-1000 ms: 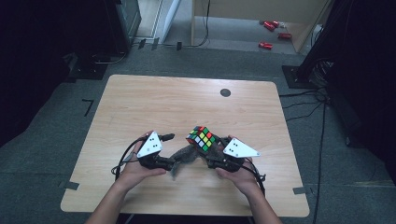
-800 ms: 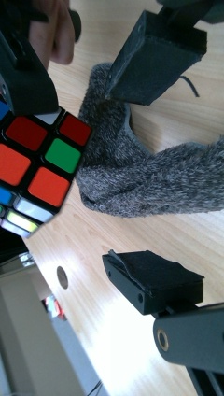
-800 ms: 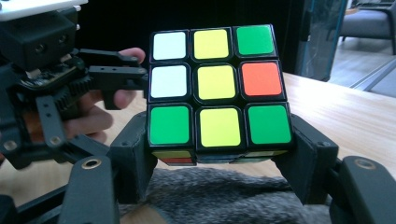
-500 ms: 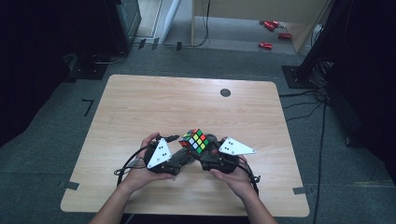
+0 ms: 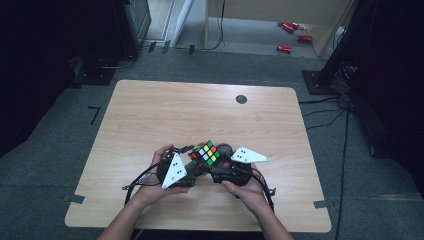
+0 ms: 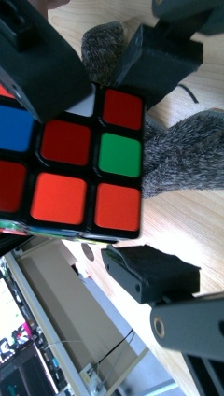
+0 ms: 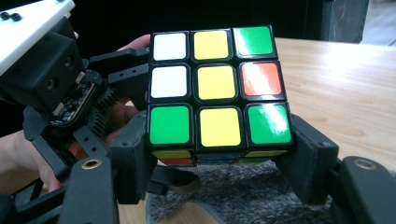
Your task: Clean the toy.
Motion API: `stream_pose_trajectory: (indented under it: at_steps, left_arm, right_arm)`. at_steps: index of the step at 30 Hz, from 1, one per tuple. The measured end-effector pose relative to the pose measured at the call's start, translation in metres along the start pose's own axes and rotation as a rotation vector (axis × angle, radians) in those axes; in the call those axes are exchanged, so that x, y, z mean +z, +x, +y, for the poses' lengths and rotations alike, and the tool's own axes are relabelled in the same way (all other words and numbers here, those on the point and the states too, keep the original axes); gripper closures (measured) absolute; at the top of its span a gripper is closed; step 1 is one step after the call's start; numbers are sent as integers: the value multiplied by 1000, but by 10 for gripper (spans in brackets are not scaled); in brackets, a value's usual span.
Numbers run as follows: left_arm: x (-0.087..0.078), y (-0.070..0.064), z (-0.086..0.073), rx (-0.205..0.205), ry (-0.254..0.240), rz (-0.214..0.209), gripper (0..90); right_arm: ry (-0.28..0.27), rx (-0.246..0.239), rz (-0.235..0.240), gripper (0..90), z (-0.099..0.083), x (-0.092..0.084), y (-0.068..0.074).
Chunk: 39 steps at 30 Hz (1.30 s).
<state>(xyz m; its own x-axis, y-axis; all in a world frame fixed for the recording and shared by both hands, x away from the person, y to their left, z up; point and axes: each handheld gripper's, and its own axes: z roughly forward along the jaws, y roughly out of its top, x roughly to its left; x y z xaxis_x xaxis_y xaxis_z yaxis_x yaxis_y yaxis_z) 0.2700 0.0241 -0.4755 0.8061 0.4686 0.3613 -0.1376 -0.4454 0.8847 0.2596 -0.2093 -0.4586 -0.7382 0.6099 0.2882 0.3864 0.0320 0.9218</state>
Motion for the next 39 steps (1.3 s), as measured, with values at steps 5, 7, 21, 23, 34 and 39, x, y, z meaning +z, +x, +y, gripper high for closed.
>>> stream_pose_trajectory:
  at_steps: [5,7,21,23,34,39]
  left_arm:
    - [0,-1,-1,4,0,0,277]
    - [1,-1,-1,7,1,3,282]
    - [1,-3,-2,23,3,3,335]
    - [1,-4,-2,35,5,12,339]
    - [-14,22,-7,-116,27,41,349]
    - [-22,39,-11,-236,41,48,350]
  right_arm:
    - [28,29,-8,347,-1,3,1]
    - [31,42,-9,347,-1,4,1]
    - [98,300,26,346,-1,8,-10]
    - [107,329,33,346,-1,9,-12]
    - [16,275,26,260,12,-13,-25]
    - [124,92,-198,214,3,-8,-31]
